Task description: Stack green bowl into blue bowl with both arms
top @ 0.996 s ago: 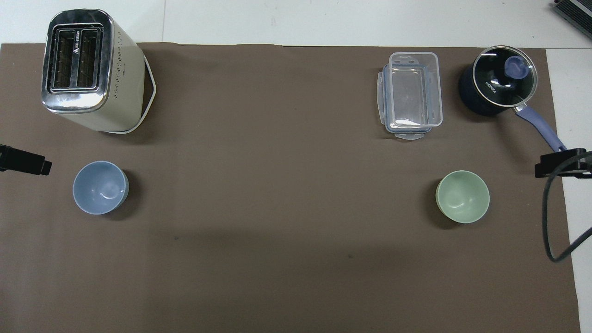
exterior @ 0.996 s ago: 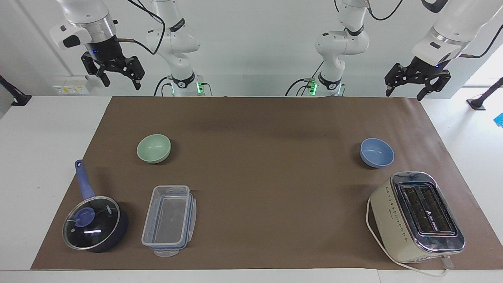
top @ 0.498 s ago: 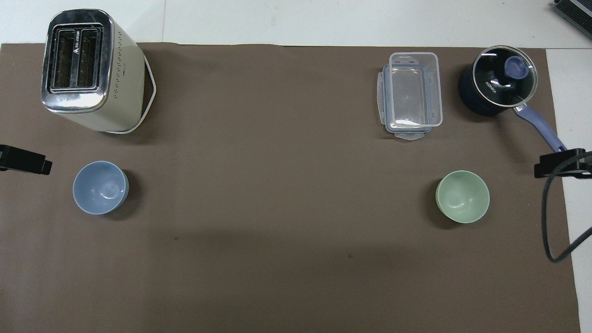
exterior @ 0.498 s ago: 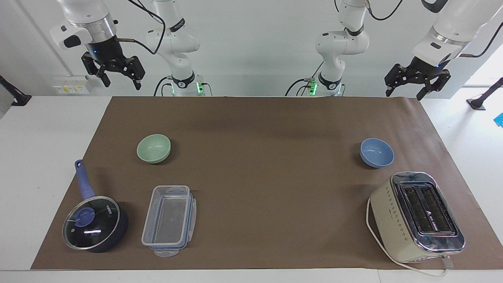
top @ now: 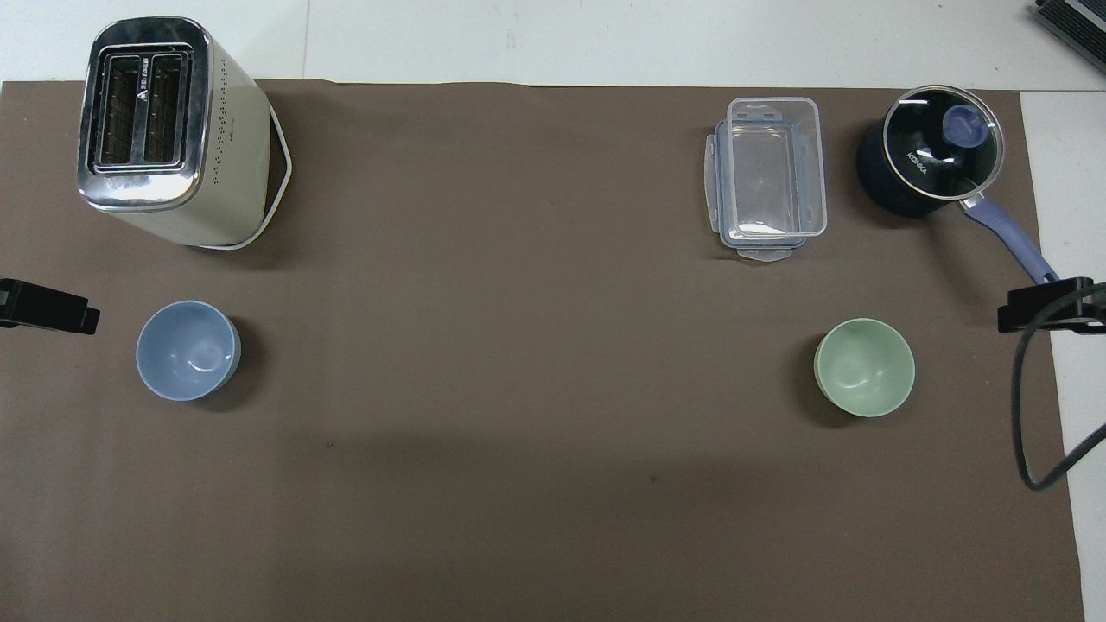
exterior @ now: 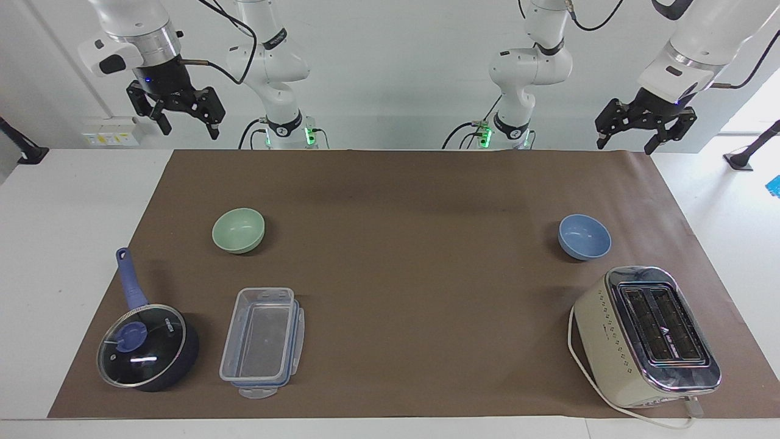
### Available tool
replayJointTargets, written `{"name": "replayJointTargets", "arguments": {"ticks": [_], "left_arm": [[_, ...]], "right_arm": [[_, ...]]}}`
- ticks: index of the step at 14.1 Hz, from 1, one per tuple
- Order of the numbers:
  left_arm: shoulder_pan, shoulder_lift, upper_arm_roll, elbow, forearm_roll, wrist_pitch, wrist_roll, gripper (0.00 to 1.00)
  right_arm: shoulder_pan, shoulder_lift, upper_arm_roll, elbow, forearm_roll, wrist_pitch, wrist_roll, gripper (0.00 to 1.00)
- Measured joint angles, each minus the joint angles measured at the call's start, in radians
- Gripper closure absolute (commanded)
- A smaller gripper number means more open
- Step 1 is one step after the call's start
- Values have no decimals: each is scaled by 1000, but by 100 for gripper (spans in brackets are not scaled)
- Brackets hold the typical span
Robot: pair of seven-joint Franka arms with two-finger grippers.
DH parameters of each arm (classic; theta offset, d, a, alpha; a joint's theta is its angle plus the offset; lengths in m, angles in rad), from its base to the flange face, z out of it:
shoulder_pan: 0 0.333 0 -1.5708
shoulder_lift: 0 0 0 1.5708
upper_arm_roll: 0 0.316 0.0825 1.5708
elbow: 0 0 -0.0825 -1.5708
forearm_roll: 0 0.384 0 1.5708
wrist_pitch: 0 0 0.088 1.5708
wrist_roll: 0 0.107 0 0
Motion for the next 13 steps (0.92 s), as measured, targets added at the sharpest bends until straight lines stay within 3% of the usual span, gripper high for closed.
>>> {"name": "replayJointTargets", "arguments": {"ticks": [8, 13], "left_arm": [[0, -2, 0, -13, 0, 6, -2, 0], [28, -32, 6, -108, 0, 84, -3, 0]], "right_arm": [[0, 0, 0, 0, 0, 0, 0, 0], [-1, 0, -1, -2, 0, 0, 0, 0]]}}
